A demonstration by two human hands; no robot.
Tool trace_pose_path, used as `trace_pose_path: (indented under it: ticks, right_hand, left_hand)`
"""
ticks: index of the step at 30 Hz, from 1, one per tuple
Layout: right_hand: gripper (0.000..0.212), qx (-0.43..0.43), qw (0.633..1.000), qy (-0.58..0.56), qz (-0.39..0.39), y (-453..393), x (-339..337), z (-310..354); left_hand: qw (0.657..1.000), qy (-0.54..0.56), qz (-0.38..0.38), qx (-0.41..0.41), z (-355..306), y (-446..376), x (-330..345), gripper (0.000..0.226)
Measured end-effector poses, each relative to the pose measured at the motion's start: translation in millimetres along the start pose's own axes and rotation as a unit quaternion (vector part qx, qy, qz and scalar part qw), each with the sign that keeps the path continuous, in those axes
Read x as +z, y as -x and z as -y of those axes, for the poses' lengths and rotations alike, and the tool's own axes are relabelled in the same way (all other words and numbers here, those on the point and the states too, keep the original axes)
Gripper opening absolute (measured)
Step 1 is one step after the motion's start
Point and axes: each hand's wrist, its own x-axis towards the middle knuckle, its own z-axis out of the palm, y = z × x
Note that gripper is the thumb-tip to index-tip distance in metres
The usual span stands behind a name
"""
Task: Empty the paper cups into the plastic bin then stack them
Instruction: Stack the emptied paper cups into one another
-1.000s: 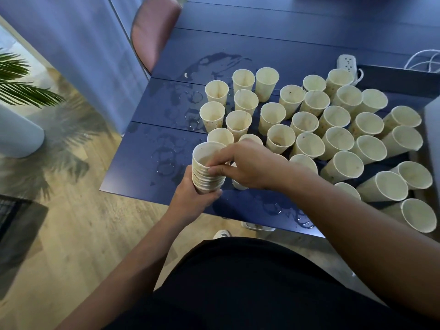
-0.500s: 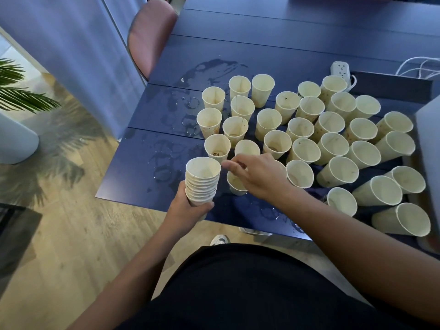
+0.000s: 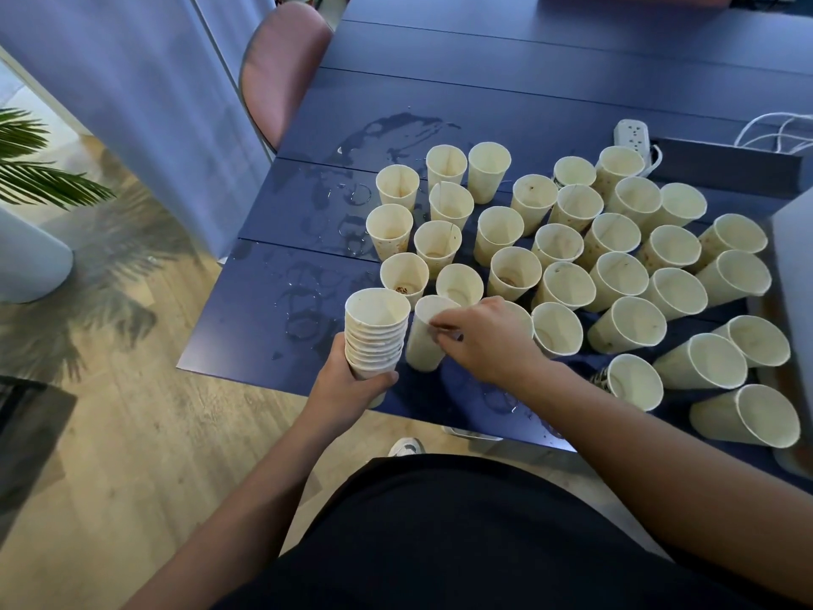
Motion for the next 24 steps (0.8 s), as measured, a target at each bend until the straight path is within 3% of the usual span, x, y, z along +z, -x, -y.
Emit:
trace_pose_path:
  ticks: [3,7,11,15,24]
  right_hand:
    - [0.021,0.013,0.993,-0.097,-0.065,-2,-26,0]
    - [0.014,-0.003,0.966,-0.097,-0.239,-4,-62,7]
    - [0.016,-0.067,0.948,-0.101,-0.293,-6,-76,23]
    - [0.018,-0.135,0.962,-0.088,-0.222,-11,-65,30]
    - [0.025,-0.182,0.978,-0.056,-0.082,-7,-13,41]
  left_hand:
    - [1.0,-0.005,0.006,-0.002,1,0,0,0.067]
    - [1.0,-0.013,0.012,0.004,3,-3,2,0.067]
    - [0.999,-0.024,0.023,0.006,1,-6,5,0.064]
    - [1.0,-0.019,0.023,0.004,-2,-8,6,0.06]
    - [1.0,0.001,0.023,-0.009,-6,-8,4,0.07]
